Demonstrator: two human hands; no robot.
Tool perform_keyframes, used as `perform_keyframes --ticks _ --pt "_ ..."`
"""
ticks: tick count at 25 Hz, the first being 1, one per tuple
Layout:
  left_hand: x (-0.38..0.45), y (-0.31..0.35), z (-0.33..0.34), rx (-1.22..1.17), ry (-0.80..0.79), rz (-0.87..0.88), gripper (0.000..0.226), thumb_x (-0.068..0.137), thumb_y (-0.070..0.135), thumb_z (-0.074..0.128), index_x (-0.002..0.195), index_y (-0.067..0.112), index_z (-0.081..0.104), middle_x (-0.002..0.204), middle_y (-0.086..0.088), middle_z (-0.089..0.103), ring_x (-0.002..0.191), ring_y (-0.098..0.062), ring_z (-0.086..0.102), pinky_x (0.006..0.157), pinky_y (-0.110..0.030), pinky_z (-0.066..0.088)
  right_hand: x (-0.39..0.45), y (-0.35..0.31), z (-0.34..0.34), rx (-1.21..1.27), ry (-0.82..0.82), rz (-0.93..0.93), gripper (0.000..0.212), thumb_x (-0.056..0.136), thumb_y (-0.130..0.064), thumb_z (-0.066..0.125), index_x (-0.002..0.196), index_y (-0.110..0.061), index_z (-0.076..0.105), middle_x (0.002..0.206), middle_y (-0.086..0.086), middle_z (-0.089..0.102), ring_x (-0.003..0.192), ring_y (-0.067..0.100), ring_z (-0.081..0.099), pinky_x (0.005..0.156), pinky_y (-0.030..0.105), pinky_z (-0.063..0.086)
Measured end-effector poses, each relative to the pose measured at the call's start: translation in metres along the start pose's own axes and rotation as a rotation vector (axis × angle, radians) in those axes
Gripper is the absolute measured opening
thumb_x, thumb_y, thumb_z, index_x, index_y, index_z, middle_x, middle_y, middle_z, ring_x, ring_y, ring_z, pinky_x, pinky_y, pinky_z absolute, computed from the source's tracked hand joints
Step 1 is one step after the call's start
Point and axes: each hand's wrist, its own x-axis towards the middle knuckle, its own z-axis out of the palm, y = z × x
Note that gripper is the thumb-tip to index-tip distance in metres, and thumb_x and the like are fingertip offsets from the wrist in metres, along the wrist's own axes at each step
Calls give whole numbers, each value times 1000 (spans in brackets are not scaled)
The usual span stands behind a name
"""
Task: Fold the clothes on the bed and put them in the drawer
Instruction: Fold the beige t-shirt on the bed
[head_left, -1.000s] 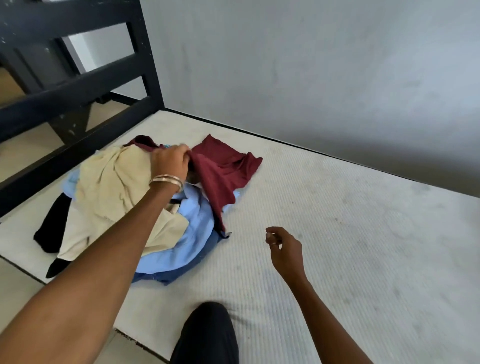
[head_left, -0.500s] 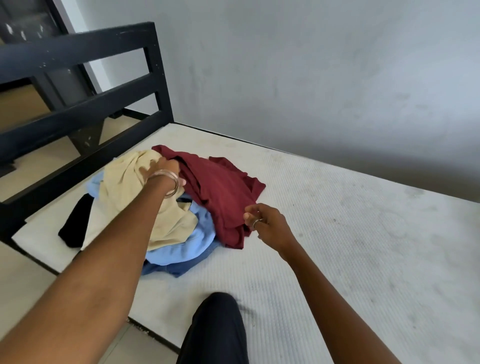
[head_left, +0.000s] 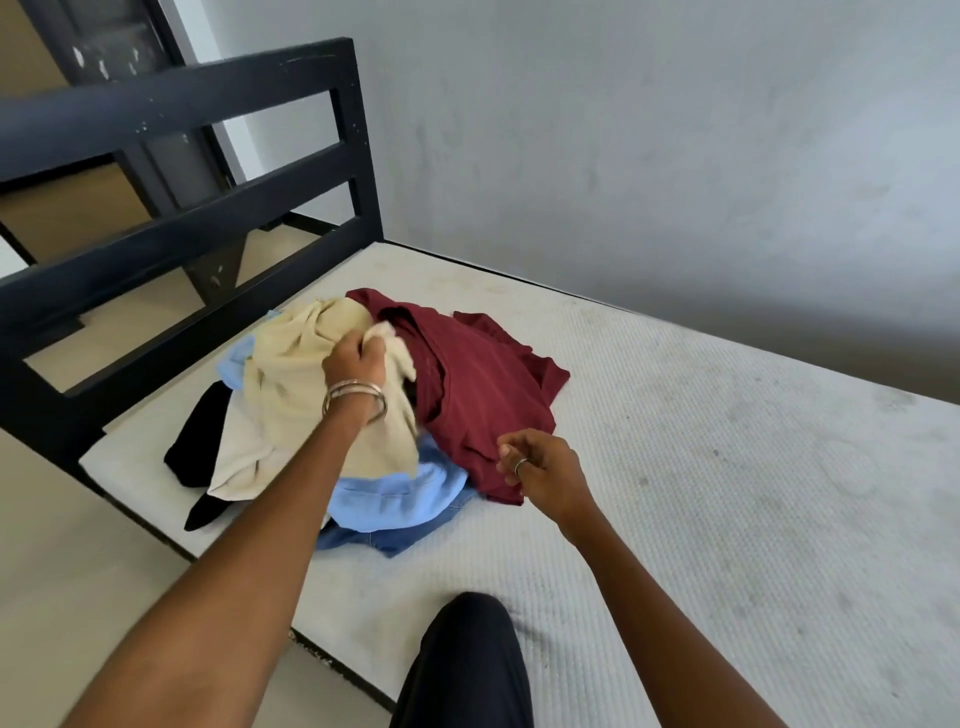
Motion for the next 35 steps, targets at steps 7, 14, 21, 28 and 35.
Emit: perform_keyframes --ticks 7,14,21,28,35 --pt "-1 204 -62 -909 -5 236 32 86 13 55 57 22 42 60 8 36 59 -8 36 61 -25 35 23 -99 -9 -12 -75 -212 98 75 -35 84 152 -23 23 138 -7 46 130 15 48 107 35 43" --pt "-66 325 -62 -1374 -368 258 27 95 6 55 68 4 52 55 -5 57 55 -19 57 65 -34 51 21 -205 -73 236 332 -254 24 82 -26 66 102 -15 71 100 0 67 92 16 59 82 27 44" --pt "-147 367 -1 -1462 -625 23 19 94 17 61 96 -2 63 89 -18 65 77 -27 64 70 -36 58 -63 -135 -209 356 362 -3 31 89 -43 69 110 -27 52 87 -4 65 66 14 54 54 23 39" --pt "-186 333 91 -1046 -684 -145 23 97 6 50 119 10 55 85 -1 55 65 3 57 55 -6 45 -162 -85 -323 750 600 71 36 92 7 37 66 -15 47 55 -3 28 43 8 22 43 19 34" --pt "-298 270 125 -109 -1335 587 82 75 35 80 140 25 31 116 1 54 93 -13 57 70 -30 53 -164 -114 -314 441 481 -83 36 91 1 39 60 -16 42 52 -1 34 44 10 25 40 19 18"
